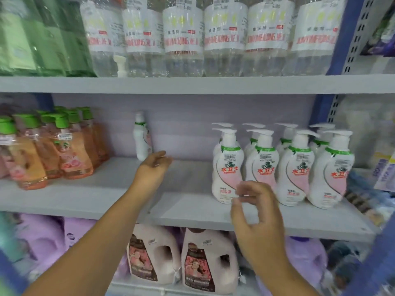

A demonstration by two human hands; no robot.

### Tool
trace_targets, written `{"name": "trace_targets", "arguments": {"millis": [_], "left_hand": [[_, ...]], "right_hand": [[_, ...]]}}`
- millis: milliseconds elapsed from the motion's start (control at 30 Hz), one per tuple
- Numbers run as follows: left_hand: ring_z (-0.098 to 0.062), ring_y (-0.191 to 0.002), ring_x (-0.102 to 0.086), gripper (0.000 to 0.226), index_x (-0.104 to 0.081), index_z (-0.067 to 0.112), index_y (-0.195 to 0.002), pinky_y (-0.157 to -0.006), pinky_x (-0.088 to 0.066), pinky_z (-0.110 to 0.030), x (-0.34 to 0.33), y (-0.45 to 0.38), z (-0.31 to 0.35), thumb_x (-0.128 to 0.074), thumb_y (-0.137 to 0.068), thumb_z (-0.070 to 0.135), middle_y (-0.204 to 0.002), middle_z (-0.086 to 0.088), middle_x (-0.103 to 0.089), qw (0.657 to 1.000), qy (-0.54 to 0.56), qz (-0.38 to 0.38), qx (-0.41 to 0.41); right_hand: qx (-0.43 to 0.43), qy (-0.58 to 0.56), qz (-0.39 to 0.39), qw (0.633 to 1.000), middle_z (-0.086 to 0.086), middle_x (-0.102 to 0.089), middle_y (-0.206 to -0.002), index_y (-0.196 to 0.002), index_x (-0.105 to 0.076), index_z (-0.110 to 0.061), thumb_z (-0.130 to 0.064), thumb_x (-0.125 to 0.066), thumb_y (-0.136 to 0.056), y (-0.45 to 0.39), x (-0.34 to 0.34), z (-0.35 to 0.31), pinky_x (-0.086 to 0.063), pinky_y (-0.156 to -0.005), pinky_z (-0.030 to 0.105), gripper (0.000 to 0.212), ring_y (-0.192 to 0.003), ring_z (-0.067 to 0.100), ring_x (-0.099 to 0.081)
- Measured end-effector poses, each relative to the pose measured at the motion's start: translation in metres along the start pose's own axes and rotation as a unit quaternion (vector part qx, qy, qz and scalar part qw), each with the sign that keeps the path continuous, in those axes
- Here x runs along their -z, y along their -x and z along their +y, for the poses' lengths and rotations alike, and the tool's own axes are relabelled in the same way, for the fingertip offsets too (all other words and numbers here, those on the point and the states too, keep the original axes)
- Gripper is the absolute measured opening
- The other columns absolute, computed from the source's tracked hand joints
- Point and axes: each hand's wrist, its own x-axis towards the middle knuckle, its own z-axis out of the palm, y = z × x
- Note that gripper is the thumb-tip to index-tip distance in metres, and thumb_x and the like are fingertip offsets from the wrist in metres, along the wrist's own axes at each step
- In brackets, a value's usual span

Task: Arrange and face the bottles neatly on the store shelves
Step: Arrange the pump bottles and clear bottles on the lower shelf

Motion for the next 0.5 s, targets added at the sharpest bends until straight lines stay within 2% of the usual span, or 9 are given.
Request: {"name": "trace_targets", "arguments": {"millis": [67,133,200,267,333,433,500], "left_hand": [[-0.029,-0.104,-0.067,0.029,-0.064,0.024,-0.115,-0.088,-0.050,-0.032,0.031,-0.031,-0.009,-0.071,-0.092,0.041,-0.114,-0.009,-0.071,0.997,-0.055,0.046,0.012],[-0.032,-0.112,-0.065,0.034,-0.063,0.019,-0.117,-0.086,-0.047,-0.027,0.059,-0.068,-0.020,-0.074,-0.090,0.037,-0.117,-0.009,-0.071,0.993,-0.077,0.086,0.035],[-0.028,-0.117,-0.064,0.044,-0.062,0.012,-0.127,-0.092,-0.045,-0.027,0.081,-0.101,-0.030,-0.075,-0.090,0.033,-0.125,-0.008,-0.069,0.987,-0.097,0.121,0.043],[-0.027,-0.114,-0.065,0.054,-0.059,0.012,-0.130,-0.099,-0.050,-0.034,0.091,-0.132,-0.039,-0.080,-0.086,0.035,-0.126,-0.008,-0.067,0.989,-0.080,0.119,0.025],[-0.026,-0.110,-0.065,0.063,-0.056,0.014,-0.133,-0.094,-0.055,-0.040,0.092,-0.160,-0.044,-0.085,-0.081,0.036,-0.123,-0.005,-0.064,0.995,-0.053,0.086,0.010],[-0.018,-0.101,-0.064,0.061,-0.054,0.018,-0.131,-0.070,-0.050,-0.025,0.091,-0.195,-0.045,-0.084,-0.081,0.034,-0.111,0.005,-0.062,0.997,-0.076,-0.009,-0.014],[-0.013,-0.093,-0.063,0.053,-0.053,0.024,-0.123,-0.064,-0.045,-0.021,0.092,-0.209,-0.042,-0.083,-0.081,0.037,-0.104,0.010,-0.062,0.993,-0.110,-0.044,-0.027]], "right_hand": [[-0.091,-0.034,-0.129,0.987,-0.016,-0.062,-0.117,-0.119,-0.060,-0.030,-0.020,-0.068,-0.093,-0.011,-0.065,-0.009,-0.050,-0.094,0.026,0.030,-0.109,0.008,-0.062],[-0.186,-0.020,-0.201,0.962,-0.016,-0.060,-0.123,-0.125,-0.057,-0.033,-0.025,-0.069,-0.092,-0.033,-0.128,-0.006,-0.052,-0.097,0.027,0.036,-0.108,0.002,-0.060],[-0.254,0.010,-0.252,0.934,-0.009,-0.057,-0.131,-0.134,-0.053,-0.029,-0.029,-0.066,-0.092,-0.057,-0.187,0.002,-0.054,-0.091,0.028,0.044,-0.112,0.011,-0.061],[-0.270,0.052,-0.276,0.921,0.000,-0.056,-0.131,-0.135,-0.051,-0.023,-0.028,-0.062,-0.093,-0.081,-0.238,0.018,-0.055,-0.088,0.032,0.044,-0.113,0.021,-0.062],[-0.255,0.079,-0.266,0.926,0.002,-0.056,-0.124,-0.132,-0.051,-0.020,-0.025,-0.062,-0.092,-0.105,-0.281,0.035,-0.051,-0.085,0.030,0.043,-0.110,0.021,-0.060],[-0.266,0.070,-0.238,0.932,-0.003,-0.053,-0.116,-0.129,-0.053,-0.016,-0.027,-0.067,-0.088,-0.135,-0.326,0.054,-0.052,-0.088,0.029,0.045,-0.107,0.020,-0.060],[-0.283,0.080,-0.240,0.925,0.000,-0.053,-0.120,-0.139,-0.048,-0.014,-0.025,-0.070,-0.088,-0.146,-0.342,0.061,-0.052,-0.092,0.032,0.056,-0.115,0.023,-0.060]]}}
